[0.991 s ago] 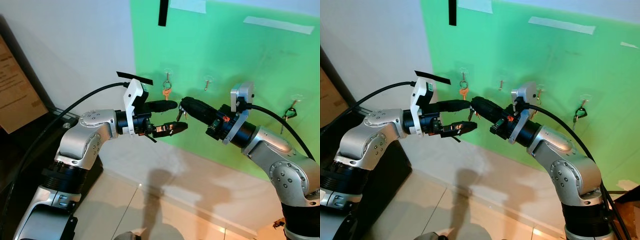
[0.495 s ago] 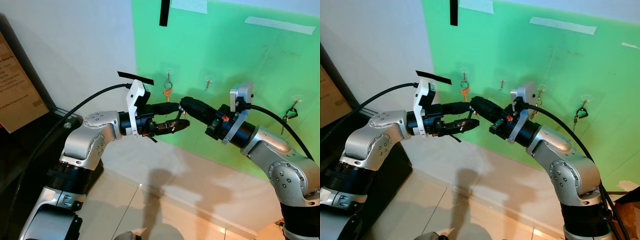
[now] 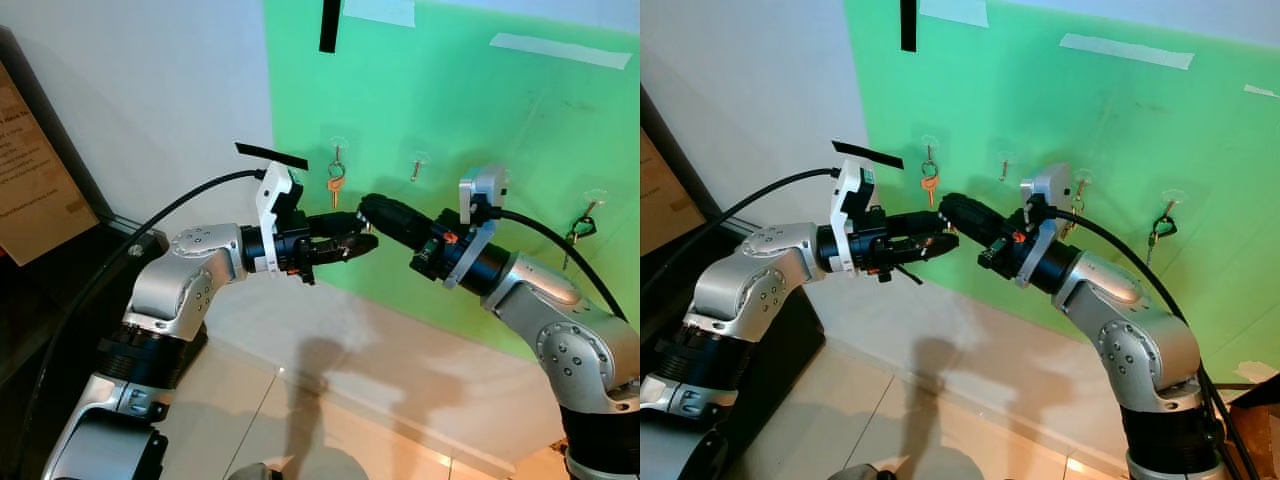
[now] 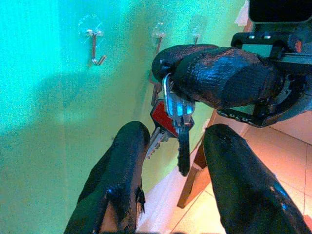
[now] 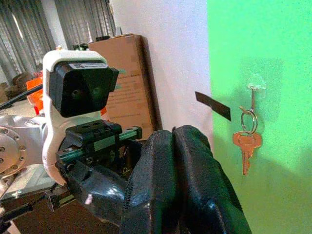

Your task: Hang keys on a hook

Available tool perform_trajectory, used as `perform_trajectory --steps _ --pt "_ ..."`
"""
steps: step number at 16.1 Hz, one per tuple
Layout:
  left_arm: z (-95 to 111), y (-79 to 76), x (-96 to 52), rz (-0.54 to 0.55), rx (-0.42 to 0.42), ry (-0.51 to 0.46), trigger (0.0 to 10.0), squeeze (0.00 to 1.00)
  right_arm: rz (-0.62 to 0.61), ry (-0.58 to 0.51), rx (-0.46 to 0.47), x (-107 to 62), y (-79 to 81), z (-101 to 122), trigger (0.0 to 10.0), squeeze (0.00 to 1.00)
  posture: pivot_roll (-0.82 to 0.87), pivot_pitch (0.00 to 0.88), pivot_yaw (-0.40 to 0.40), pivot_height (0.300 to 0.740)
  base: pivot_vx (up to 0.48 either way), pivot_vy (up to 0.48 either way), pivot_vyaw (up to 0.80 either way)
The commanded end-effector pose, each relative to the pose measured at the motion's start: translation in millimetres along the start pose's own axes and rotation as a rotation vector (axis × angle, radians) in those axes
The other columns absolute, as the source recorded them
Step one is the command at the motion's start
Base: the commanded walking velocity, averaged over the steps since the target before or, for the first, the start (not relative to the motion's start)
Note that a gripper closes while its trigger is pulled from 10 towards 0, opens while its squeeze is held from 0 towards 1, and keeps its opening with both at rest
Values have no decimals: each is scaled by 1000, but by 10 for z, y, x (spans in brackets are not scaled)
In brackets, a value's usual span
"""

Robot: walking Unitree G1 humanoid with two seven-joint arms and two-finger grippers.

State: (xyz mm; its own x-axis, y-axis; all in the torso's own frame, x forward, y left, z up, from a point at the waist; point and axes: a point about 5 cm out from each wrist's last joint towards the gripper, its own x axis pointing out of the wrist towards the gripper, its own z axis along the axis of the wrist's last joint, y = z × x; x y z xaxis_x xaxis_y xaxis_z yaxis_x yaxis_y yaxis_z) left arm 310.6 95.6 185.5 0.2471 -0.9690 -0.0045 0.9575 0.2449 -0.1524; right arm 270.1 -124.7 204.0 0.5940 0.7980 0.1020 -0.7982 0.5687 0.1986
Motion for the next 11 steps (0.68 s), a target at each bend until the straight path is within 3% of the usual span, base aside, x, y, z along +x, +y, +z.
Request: perform_trajectory --steps 1,11 --pt "-6 9 16 3 -3 13 0 0 33 -23 -33 35 55 71 10000 0 -131 0 50 740 0 0 0" --pt "-29 26 28 19 -19 22 0 0 29 -30 -28 51 53 74 10000 0 -126 0 50 740 0 0 0"
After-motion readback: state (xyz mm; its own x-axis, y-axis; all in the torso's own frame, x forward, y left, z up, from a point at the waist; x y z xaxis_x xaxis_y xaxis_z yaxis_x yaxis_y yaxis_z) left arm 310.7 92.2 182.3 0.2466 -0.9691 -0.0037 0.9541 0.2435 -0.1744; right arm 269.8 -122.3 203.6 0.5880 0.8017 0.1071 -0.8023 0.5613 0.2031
